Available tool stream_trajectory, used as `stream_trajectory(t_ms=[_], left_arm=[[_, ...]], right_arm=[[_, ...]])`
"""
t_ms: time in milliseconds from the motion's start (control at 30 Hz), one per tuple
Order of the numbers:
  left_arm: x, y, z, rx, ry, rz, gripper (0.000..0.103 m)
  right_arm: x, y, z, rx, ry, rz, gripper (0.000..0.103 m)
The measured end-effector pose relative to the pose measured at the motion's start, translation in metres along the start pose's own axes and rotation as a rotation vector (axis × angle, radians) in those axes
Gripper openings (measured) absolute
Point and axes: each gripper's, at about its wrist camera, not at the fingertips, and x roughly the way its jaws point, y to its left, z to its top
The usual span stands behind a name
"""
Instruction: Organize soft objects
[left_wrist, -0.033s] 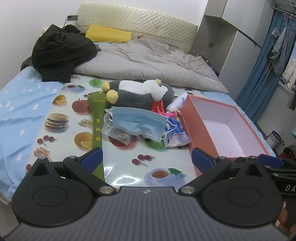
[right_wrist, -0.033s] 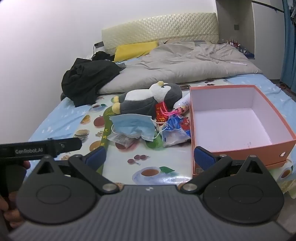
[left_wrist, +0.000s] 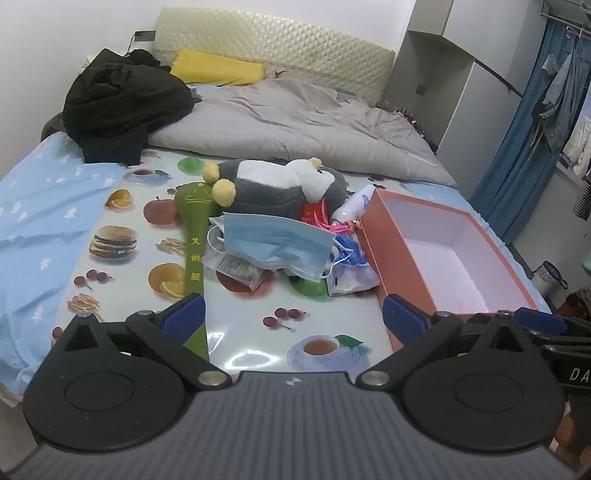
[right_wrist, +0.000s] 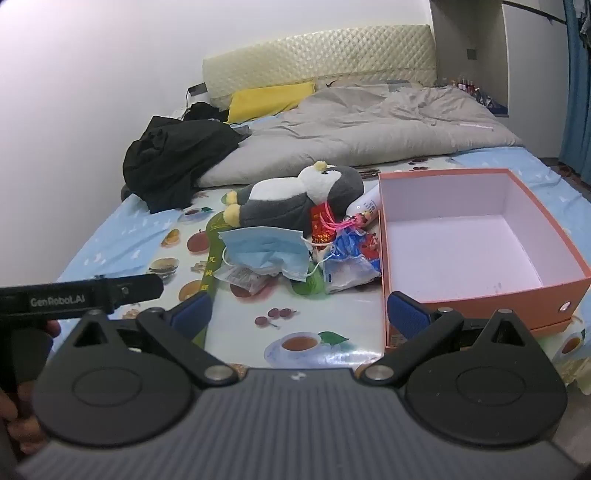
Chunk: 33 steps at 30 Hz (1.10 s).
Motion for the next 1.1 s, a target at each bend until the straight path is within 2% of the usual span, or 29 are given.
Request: stream_trajectory(t_ms=[167,200,1100], left_arm=[[0.0011,0.0003,0.0012,0.001,0.008,0.0,0.103],[0.0016,0.0002,0.0019,0.002,0.009,0.0,0.103],[0.0008,-0.0025,-0.0013,0.021,-0.003,-0.01,0.103]], right_arm=[[0.0018,0.0001,-0.0039,-0.002,0.021,0.002,0.103],[-0.0009,-0.0019,-0.0019,0.001,0.002,0.0,0.103],[-0.0045,-0.002,-0.0074,-0.005,0.022,0.004,0.103]])
